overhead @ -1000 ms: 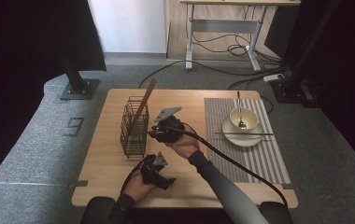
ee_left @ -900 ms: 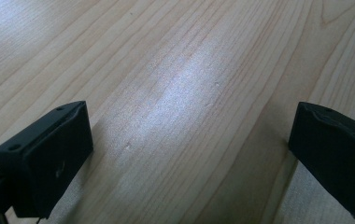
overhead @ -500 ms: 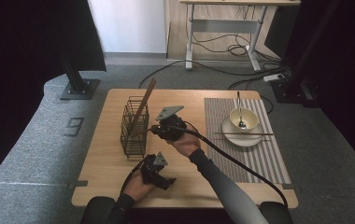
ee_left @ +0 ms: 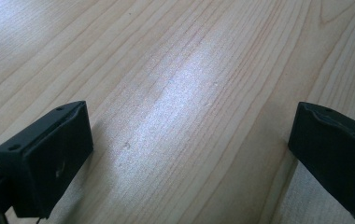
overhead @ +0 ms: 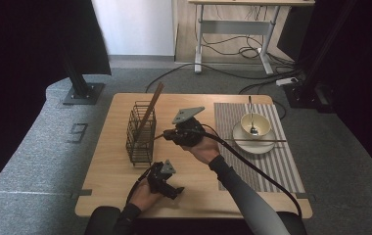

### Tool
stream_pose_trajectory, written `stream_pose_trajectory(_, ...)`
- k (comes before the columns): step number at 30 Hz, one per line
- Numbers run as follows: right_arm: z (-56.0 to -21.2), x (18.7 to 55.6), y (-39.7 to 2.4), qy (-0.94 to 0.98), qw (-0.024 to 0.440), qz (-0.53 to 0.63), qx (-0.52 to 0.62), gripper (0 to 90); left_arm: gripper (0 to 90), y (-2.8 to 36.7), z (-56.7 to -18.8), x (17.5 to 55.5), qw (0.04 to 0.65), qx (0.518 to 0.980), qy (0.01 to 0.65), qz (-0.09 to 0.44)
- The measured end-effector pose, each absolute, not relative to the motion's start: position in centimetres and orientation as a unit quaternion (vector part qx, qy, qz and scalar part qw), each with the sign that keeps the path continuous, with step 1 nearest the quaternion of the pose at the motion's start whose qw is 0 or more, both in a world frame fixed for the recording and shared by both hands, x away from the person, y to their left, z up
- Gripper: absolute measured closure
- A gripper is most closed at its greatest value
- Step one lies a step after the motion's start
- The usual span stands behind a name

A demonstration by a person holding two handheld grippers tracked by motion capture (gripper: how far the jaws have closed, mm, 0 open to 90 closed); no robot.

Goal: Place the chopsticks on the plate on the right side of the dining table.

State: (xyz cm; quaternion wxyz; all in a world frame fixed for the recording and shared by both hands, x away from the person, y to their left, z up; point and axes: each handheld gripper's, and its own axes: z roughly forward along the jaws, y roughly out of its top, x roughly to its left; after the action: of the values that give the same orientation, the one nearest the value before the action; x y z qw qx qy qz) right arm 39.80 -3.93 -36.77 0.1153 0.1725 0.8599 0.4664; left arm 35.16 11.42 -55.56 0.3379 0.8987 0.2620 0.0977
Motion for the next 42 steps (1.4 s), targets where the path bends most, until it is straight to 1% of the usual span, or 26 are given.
stream_pose_trajectory(13,-34.3,38.9,-8.1,0.844,0.117,0.487,0.192,83.3,0.0,11.4,-55.6,35.2,0.338,0.898,0.263,0.097)
stream_pose_trajectory(26,-32.2,37.8,-11.3,0.831,0.141,0.498,0.205,83.4,0.0,11.4,-55.6,35.2,0.338,0.898,0.263,0.097)
stream_pose_trajectory(34,-32.0,37.2,-13.4,0.828,0.153,0.494,0.218,83.5,0.0,11.4,-55.6,35.2,0.339,0.898,0.263,0.097)
stream_pose_trajectory(42,-33.1,36.6,-15.3,0.827,0.154,0.489,0.23,83.4,0.0,11.3,-55.5,35.2,0.338,0.898,0.262,0.098)
